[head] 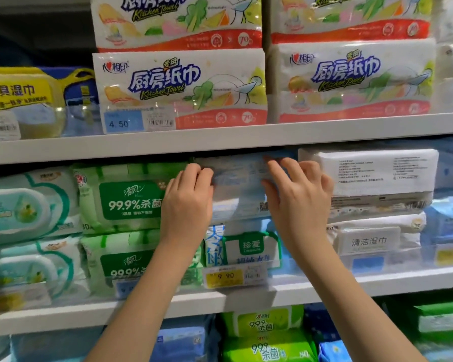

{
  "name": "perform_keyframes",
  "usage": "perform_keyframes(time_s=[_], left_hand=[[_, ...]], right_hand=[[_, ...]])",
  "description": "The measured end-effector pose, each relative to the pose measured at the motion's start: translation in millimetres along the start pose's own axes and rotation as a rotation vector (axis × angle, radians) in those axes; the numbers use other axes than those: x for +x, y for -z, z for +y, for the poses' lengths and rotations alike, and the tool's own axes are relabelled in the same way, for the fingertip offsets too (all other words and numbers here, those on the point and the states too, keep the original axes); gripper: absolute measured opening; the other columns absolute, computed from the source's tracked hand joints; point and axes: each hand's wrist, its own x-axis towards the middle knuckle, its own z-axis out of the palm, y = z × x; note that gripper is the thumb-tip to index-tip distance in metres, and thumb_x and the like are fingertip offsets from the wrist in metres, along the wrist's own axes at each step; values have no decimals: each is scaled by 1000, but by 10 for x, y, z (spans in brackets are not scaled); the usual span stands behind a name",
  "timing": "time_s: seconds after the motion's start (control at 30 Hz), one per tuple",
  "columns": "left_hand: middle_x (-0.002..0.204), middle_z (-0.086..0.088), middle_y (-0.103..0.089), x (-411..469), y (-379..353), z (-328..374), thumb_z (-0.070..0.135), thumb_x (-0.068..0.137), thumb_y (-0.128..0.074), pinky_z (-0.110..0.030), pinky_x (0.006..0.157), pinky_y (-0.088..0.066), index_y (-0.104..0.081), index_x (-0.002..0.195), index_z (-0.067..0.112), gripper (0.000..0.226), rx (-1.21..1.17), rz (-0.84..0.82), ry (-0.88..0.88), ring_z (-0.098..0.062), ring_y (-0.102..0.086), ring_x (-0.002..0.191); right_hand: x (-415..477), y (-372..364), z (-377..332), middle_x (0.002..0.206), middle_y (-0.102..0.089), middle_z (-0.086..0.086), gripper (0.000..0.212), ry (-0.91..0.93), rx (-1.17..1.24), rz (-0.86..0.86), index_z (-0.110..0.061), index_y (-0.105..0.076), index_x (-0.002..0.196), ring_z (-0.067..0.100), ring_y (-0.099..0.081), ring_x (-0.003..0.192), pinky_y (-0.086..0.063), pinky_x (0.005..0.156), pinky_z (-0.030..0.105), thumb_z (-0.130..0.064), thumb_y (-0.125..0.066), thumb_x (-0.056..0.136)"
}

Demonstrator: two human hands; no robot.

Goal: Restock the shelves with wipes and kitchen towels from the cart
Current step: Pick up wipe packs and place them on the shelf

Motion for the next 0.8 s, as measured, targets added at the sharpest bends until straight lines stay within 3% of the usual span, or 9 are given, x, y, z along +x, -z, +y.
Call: perform_keyframes(time_s=[0.13, 0.23, 0.5, 0.63, 0.73, 0.8], left_hand=[[79, -14, -58, 71, 28, 13, -8, 67, -77, -32, 55, -49, -65, 81, -1, 19, 33, -40, -14, -27, -56, 58], [73, -12, -57, 123, -7, -20, -15, 62, -75, -30, 48, -44, -63, 73, 1, 23, 45, -32, -15, -25, -51, 51], [76, -13, -62, -28, 6, -140, -16, 69, -71, -28, 67, -43, -67, 81, -3, 19, -120, 76, -127, -21, -53, 67], [76, -15, -63, -40, 23, -171, -14, 72, -73, -29, 69, -47, -68, 83, -4, 16, -136, 72, -150, -26, -60, 63], [79, -15, -61, -44, 20, -197, -6, 80, -70, -23, 68, -45, -68, 84, -4, 5, -192, 71, -143, -22, -57, 65], [83, -16, -58, -45, 46, -194, 4, 88, -61, -18, 66, -42, -67, 87, -4, 10, -267, 79, -64, -15, -49, 69]], right_hand=[[44, -71, -76, 92, -63, 1, 6, -15, -3, -3, -18, -67, 85, 24, -44, 86, -28, 72, 35, -24, -65, 83], [37, -86, -94, 94, -64, 3, 7, -22, 28, 9, -17, -68, 85, 24, -43, 88, -28, 72, 35, -23, -64, 83], [30, -63, -103, 114, -66, 4, 27, 97, 107, 7, -18, -69, 104, 25, -44, 103, -32, 79, 38, -30, -66, 80], [89, -52, -127, 98, -70, -1, 4, 151, 208, 132, -18, -73, 81, 22, -48, 93, -35, 74, 35, -14, -72, 80], [111, -64, -150, 85, -70, -2, 12, 185, 257, 160, -12, -70, 72, 20, -49, 82, -37, 72, 34, -4, -71, 80], [112, -84, -148, 81, -68, 3, 11, 201, 297, 139, -7, -68, 73, 22, -51, 78, -42, 70, 35, 0, -67, 82]])
